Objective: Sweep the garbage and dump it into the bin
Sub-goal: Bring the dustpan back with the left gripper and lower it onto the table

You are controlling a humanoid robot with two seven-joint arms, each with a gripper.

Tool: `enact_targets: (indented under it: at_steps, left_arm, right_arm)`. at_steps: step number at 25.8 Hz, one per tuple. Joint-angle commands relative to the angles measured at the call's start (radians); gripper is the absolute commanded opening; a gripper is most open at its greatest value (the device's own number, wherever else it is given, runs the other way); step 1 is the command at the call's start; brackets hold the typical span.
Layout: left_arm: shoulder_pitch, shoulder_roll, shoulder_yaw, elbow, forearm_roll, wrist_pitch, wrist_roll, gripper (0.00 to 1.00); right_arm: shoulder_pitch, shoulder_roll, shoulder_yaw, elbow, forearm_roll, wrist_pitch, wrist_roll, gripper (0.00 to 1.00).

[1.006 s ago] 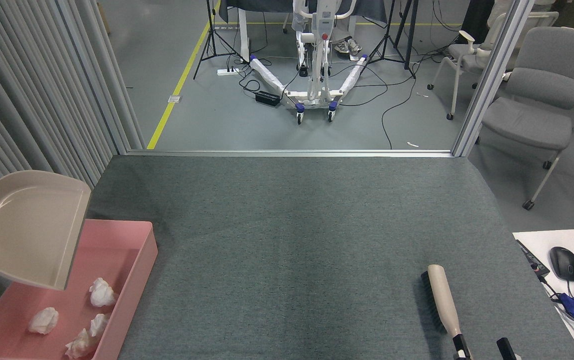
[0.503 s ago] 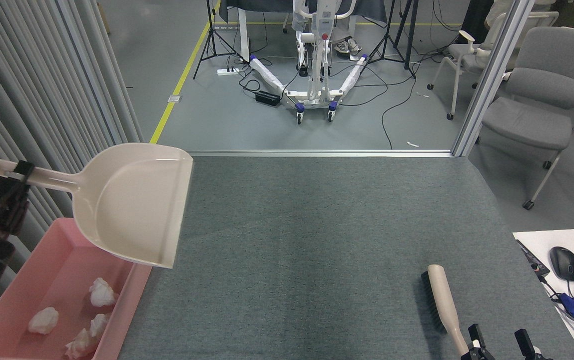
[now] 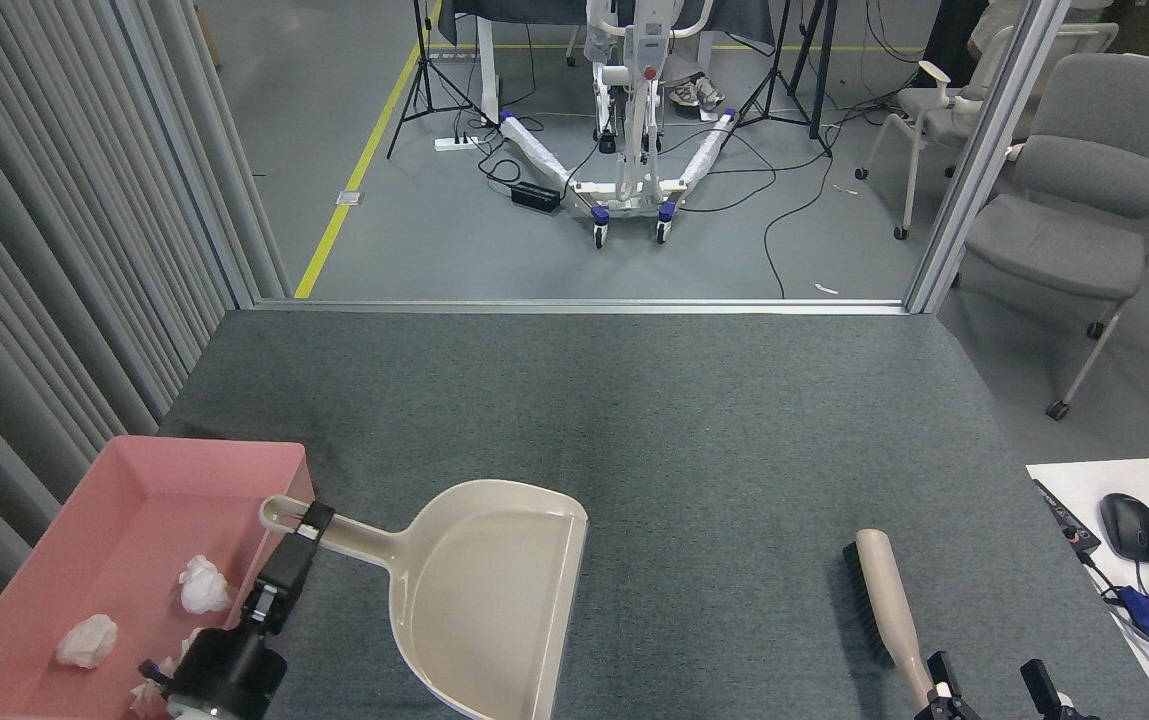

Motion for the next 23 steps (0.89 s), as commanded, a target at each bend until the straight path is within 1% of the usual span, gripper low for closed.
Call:
enact_targets:
  at_steps: [1, 5, 7, 10, 13, 15, 17, 20, 23]
  left_arm:
    - [0.000, -0.090, -0.013, 0.046, -0.070, 0.006, -0.003, 0.00]
    - [0.003, -0.159, -0.013, 0.116, -0.086, -0.014, 0.000, 0.00]
    - [0.006, -0.197, -0.006, 0.149, -0.162, -0.006, 0.001, 0.00]
    - [0.009, -0.235, 0.012, 0.198, -0.264, -0.003, 0.003, 0.00]
    - [0.011, -0.255, 0.017, 0.247, -0.277, -0.020, 0.017, 0.00]
    - [0.012, -0.268, 0.020, 0.247, -0.290, -0.020, 0.046, 0.00]
    - [0.011, -0.269, 0.029, 0.241, -0.314, -0.011, 0.050, 0.00]
    - [0.014, -0.268, 0.079, 0.228, -0.316, -0.010, 0.052, 0.00]
    - [0.012, -0.269, 0.102, 0.227, -0.310, -0.002, 0.054, 0.00]
  right_arm:
    - [0.003, 0.001, 0.000, 0.000, 0.001, 0.000, 0.002, 0.89]
    - [0.001, -0.001, 0.000, 0.000, 0.007, -0.004, 0.002, 0.90]
    - [0.001, 0.004, 0.000, 0.000, 0.038, -0.004, 0.002, 0.90]
    - [0.001, 0.007, 0.002, 0.000, 0.044, -0.004, 0.004, 0.90]
    - [0.001, 0.011, 0.002, 0.000, 0.046, -0.001, 0.004, 0.90]
    - [0.000, 0.013, 0.005, 0.000, 0.047, -0.001, 0.004, 0.90]
    - [-0.002, 0.014, 0.005, 0.000, 0.047, 0.000, 0.004, 0.90]
    - [-0.010, 0.014, 0.005, 0.000, 0.049, 0.003, 0.002, 0.90]
    - [-0.017, 0.016, 0.005, 0.000, 0.049, 0.003, 0.004, 0.90]
